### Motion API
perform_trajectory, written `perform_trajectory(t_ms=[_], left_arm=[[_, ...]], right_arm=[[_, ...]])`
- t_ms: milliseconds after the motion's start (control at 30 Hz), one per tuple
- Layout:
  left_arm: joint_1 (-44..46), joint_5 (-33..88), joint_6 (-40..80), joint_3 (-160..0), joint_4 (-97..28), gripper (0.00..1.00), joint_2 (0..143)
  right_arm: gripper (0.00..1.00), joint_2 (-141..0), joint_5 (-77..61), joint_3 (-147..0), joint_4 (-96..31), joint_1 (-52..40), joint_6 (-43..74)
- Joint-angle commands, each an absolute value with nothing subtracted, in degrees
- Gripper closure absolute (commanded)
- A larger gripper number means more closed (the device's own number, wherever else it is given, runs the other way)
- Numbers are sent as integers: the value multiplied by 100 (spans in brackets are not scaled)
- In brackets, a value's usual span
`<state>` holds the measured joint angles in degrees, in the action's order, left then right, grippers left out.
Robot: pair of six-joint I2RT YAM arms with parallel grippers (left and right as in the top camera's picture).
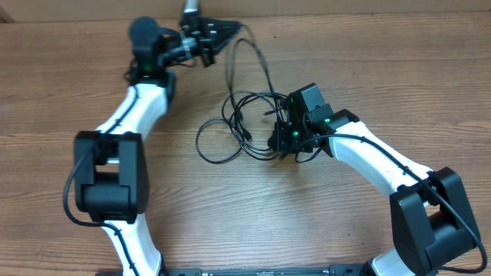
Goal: Untangle cables
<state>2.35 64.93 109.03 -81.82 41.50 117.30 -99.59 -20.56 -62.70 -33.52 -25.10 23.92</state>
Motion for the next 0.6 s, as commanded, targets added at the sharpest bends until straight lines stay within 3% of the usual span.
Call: perform_trajectory(t_ms=[0, 100, 267, 333, 400, 567], left_arm=[[-423, 6635, 11638, -8289, 3269, 96, 11695], [-663, 6661, 11378, -8287, 2062, 96, 11695], [-543, 6307, 8519, -8287, 729, 95, 11695], [-377, 6281, 7061, -8287, -510, 69, 11695], [-185, 5942, 6243, -8287, -1651, 54, 11695], [510, 3953, 5078, -8287, -3603, 58, 11695]], right_arm=[[96, -9880, -1581, -6329, -3533, -2504, 2397], [96, -9880, -1546, -6329, -3507, -2504, 2418], [96, -9880, -1551, -6329, -3483, -2504, 2547], [96, -9880, -1551, -6329, -3483, -2504, 2547], [96, -9880, -1551, -6329, -3481, -2504, 2547], [96, -9880, -1551, -6329, -3483, -2504, 2547]])
